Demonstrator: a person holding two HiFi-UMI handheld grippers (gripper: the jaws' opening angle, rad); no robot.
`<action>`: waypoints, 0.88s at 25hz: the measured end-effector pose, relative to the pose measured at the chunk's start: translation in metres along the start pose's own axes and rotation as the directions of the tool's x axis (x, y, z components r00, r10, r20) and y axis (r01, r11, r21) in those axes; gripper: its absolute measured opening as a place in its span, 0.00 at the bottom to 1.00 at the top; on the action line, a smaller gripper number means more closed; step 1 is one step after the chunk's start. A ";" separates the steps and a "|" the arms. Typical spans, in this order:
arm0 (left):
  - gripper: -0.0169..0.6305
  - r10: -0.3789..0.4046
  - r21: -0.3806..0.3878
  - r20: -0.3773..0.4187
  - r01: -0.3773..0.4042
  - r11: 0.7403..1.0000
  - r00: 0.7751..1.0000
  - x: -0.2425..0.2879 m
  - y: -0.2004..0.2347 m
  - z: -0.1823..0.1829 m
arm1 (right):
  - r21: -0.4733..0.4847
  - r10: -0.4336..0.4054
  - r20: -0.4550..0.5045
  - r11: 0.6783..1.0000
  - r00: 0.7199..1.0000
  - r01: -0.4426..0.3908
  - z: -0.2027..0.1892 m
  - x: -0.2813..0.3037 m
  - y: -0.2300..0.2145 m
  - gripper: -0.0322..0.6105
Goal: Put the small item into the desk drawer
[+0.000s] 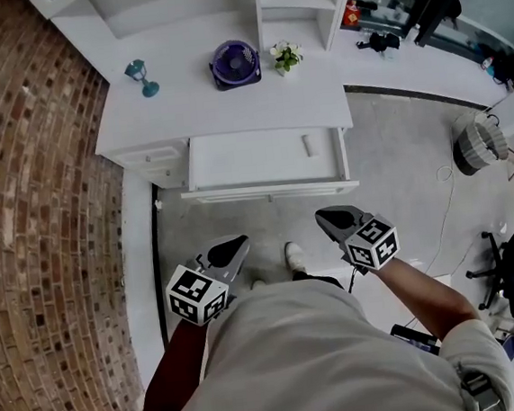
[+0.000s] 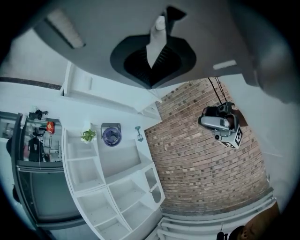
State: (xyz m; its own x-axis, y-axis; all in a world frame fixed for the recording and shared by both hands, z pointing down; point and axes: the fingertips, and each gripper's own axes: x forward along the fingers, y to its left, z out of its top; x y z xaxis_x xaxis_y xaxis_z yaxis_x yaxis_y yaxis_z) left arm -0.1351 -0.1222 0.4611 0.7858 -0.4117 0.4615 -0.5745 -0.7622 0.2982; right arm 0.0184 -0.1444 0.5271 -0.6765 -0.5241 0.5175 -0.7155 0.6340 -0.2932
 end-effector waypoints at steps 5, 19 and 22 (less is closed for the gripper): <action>0.03 -0.010 0.000 0.003 0.010 1.000 1.000 -0.026 -0.004 -0.016 | -0.016 -0.012 0.020 1.000 1.000 0.012 0.004 -0.004 0.032 0.07; 0.03 -0.030 -0.012 0.010 0.030 0.999 1.000 -0.081 -0.013 -0.062 | -0.011 -0.053 0.076 0.998 0.996 0.054 -0.004 -0.014 0.105 0.07; 0.03 -0.038 -0.012 0.007 0.038 0.999 0.999 -0.087 -0.017 -0.069 | -0.017 -0.050 0.077 0.999 0.996 0.051 -0.008 -0.015 0.119 0.07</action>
State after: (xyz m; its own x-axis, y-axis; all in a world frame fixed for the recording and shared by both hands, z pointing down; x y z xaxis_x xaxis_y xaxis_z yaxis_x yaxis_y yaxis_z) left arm -0.2090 -0.0387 0.4739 0.8084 -0.3860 0.4445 -0.5473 -0.7709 0.3258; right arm -0.0554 -0.0567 0.4909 -0.6515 -0.5968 0.4683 -0.7460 0.6162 -0.2527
